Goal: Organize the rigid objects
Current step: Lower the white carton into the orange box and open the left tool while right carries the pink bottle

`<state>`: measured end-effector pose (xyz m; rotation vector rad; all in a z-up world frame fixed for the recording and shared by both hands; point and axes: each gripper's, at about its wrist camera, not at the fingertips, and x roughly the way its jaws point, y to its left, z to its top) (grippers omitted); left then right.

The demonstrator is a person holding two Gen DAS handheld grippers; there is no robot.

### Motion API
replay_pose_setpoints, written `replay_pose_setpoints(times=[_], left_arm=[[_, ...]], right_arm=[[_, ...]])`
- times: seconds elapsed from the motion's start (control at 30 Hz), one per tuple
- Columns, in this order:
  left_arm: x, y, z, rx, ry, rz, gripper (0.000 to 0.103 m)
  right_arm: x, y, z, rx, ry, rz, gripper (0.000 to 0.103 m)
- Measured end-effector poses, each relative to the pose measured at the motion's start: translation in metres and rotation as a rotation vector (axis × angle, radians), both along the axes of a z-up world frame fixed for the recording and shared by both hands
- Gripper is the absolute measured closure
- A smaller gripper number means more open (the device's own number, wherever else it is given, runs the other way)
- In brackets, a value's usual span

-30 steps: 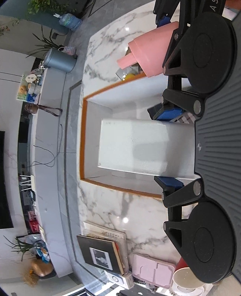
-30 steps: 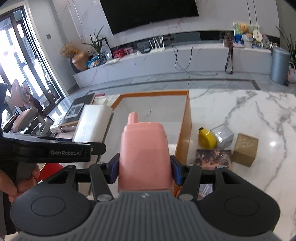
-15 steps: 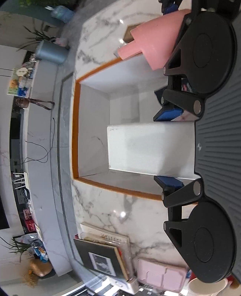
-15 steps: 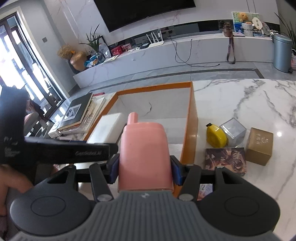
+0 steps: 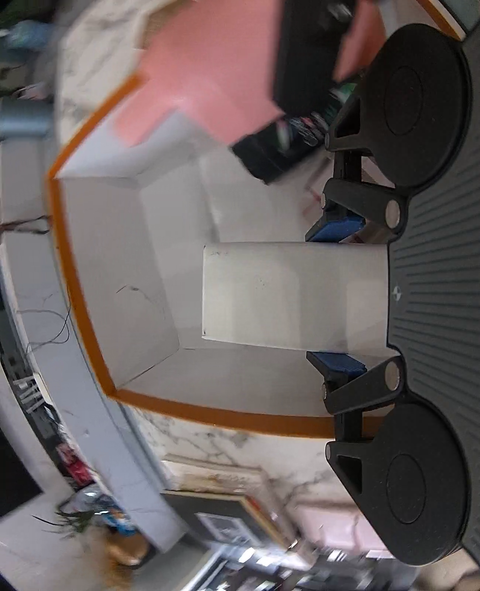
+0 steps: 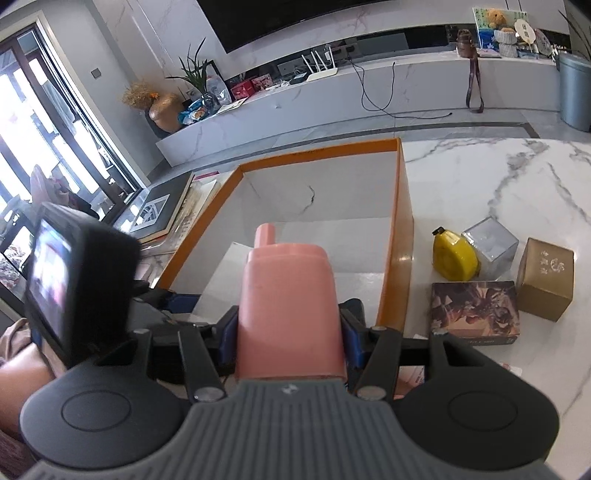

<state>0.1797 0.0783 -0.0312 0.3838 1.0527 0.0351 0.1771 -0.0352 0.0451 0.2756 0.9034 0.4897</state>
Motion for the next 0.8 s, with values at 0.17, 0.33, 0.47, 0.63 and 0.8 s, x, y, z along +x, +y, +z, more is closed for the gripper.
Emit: replay_pose_setpoints(times=[0.17, 0.33, 0.47, 0.63, 0.8], left_arm=[[-0.003, -0.003, -0.003, 0.047, 0.024, -0.030, 0.032], [-0.008, -0.003, 0.001, 0.046, 0.009, -0.030, 0.033], [-0.016, 0.005, 0.011, -0.044, -0.020, -0.021, 0.033], [-0.027, 0.028, 0.043, -0.179, -0.127, 0.016, 0.033], [-0.027, 0.047, 0.063, -0.228, -0.194, 0.054, 0.035]], right_arm=[[-0.001, -0.002, 0.001, -0.006, 0.004, -0.016, 0.047], [-0.003, 0.001, 0.001, -0.019, 0.001, -0.012, 0.047], [-0.004, 0.003, 0.000, -0.032, -0.002, -0.007, 0.047], [-0.003, 0.010, -0.001, -0.044, 0.018, -0.007, 0.048], [-0.002, 0.026, -0.007, -0.063, 0.046, 0.005, 0.048]])
